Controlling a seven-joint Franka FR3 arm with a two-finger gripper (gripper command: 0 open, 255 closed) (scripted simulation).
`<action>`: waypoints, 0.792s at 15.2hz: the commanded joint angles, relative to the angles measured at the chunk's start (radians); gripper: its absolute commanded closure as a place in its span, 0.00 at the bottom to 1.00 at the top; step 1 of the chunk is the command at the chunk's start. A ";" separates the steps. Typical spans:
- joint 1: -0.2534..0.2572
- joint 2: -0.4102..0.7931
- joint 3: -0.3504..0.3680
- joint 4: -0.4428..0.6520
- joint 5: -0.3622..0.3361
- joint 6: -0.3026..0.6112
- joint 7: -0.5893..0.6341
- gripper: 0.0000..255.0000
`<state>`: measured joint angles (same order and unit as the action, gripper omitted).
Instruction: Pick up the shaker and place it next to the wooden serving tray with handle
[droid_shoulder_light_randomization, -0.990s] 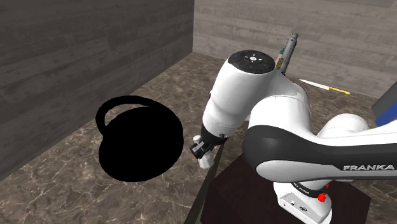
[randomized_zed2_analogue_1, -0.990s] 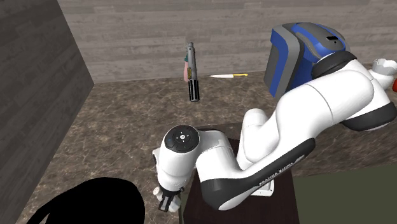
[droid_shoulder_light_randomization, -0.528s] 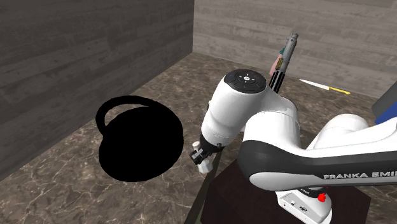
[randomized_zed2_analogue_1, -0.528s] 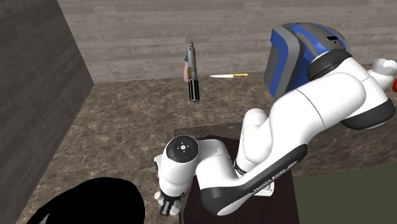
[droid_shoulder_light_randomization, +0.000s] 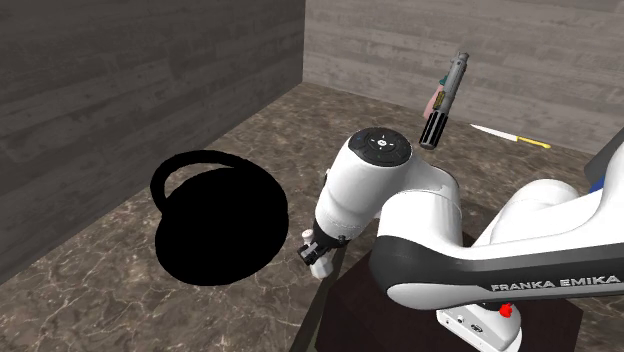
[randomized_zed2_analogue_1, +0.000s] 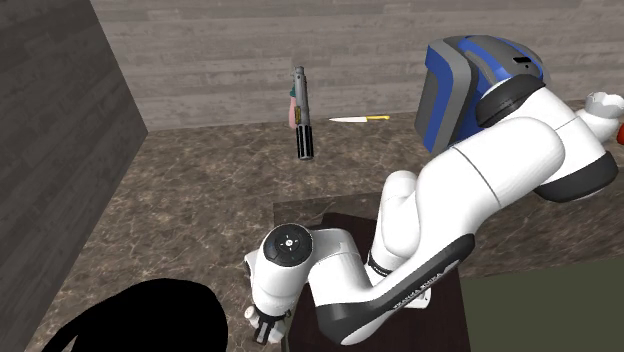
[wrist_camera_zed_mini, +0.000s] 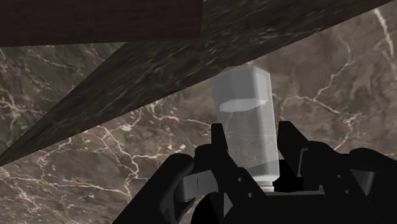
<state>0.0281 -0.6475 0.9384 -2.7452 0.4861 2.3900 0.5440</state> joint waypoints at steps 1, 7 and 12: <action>0.000 0.001 0.001 0.000 0.000 0.001 0.000 1.00; 0.000 0.001 0.001 0.000 0.000 0.001 0.000 0.00; 0.048 -0.095 -0.078 0.040 -0.012 -0.139 -0.004 0.00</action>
<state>0.0574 -0.7112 0.8831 -2.7126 0.4748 2.2936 0.5396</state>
